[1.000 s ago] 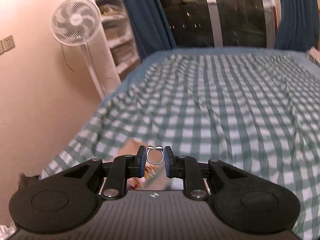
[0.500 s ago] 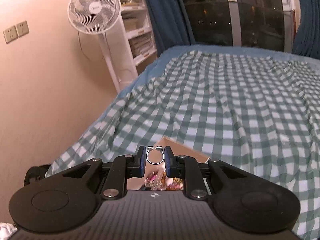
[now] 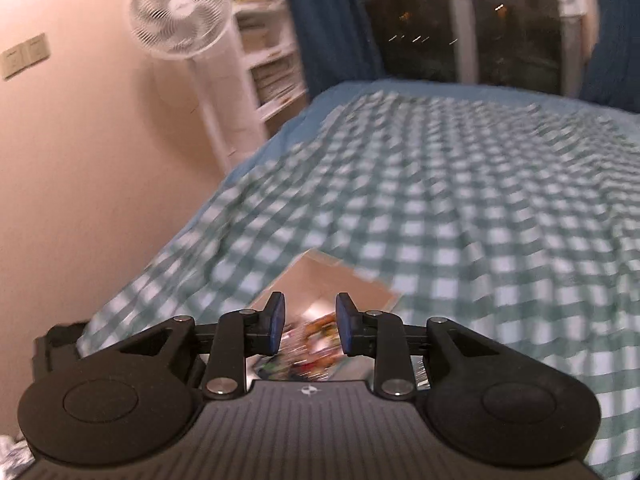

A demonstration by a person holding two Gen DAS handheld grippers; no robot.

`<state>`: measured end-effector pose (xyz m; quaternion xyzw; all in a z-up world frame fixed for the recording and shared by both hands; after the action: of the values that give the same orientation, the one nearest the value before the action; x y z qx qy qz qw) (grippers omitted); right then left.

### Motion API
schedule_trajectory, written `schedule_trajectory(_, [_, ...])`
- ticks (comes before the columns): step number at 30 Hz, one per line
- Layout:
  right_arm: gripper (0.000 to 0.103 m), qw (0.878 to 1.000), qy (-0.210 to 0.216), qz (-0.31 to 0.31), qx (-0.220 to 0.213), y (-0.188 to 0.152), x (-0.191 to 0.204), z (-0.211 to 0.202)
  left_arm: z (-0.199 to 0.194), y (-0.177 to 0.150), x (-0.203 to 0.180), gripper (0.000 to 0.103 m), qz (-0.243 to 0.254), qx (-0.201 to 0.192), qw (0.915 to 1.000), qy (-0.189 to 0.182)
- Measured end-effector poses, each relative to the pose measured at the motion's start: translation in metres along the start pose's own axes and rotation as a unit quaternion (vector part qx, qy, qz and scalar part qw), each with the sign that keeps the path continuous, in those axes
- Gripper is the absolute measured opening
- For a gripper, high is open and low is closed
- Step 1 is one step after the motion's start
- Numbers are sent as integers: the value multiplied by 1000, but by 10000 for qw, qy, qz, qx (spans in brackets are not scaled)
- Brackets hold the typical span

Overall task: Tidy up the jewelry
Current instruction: 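Carry the silver ring with the right tool and release it into the box, then reach the right tool to the silver chain beside the bead watch bracelet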

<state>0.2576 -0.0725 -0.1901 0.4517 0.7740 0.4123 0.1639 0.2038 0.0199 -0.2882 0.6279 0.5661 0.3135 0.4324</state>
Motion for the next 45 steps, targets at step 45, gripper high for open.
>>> schedule_trajectory(45, [103, 9918, -832, 291, 924, -112, -67, 109, 21, 8, 40, 56, -515, 138, 9975, 466])
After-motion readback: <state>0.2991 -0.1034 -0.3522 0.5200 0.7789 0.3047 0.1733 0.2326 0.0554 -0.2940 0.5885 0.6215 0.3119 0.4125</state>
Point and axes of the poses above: each gripper's, at about its wrist camera, not at the fingertips, and z roughly the way its jaws point, x to its left, y to its top, the point moved 6 cm from there along z, roughly the way its jaws point, and after that the axes turned 10 degrees about -z, right-handed, at the moved point
